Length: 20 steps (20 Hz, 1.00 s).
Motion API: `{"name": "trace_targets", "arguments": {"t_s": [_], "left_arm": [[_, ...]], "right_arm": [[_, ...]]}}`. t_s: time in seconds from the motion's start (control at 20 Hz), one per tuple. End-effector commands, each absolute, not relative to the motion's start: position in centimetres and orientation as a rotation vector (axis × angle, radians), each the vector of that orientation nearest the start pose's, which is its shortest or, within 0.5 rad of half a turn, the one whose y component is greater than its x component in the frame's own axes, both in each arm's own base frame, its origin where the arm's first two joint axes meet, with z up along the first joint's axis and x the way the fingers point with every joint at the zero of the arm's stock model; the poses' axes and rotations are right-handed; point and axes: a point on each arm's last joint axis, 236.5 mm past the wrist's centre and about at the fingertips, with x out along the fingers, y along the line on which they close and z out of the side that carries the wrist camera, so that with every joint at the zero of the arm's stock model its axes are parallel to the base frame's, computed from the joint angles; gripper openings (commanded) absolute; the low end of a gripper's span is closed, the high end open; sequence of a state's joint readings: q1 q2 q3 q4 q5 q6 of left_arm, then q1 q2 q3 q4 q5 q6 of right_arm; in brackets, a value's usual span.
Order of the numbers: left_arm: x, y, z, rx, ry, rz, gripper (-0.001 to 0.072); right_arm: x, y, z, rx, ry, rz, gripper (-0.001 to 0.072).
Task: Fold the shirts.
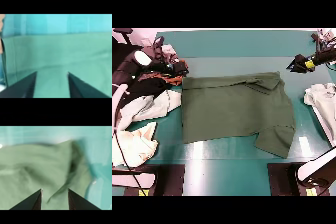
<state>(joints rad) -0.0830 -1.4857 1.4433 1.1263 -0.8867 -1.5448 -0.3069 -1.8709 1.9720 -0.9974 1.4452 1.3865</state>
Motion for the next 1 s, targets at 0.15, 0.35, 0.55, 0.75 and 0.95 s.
{"name": "trace_targets", "arguments": {"t_s": [0.15,0.35,0.55,0.75,0.95], "left_arm": [[40.0,-11.9,8.1,-0.263,1.077,-0.347,0.0492],[31.4,-12.3,5.7,-0.368,1.139,-0.338,0.0491],[24.8,-12.7,1.3,-0.442,1.249,-0.334,0.0493],[20.7,-14.2,-2.6,-0.482,1.373,-0.405,0.0492],[19.9,-10.9,-4.8,-0.325,1.416,-0.315,0.0494]], "right_arm": [[44.0,-2.5,3.9,0.514,1.319,0.303,0.039],[39.7,-3.5,2.9,0.607,1.279,0.233,0.039],[35.6,-2.8,2.7,0.622,1.274,0.205,0.039],[31.1,-1.5,1.7,0.588,1.299,0.186,0.039],[27.1,-1.2,-0.3,0.544,1.351,0.142,0.0391]]}}
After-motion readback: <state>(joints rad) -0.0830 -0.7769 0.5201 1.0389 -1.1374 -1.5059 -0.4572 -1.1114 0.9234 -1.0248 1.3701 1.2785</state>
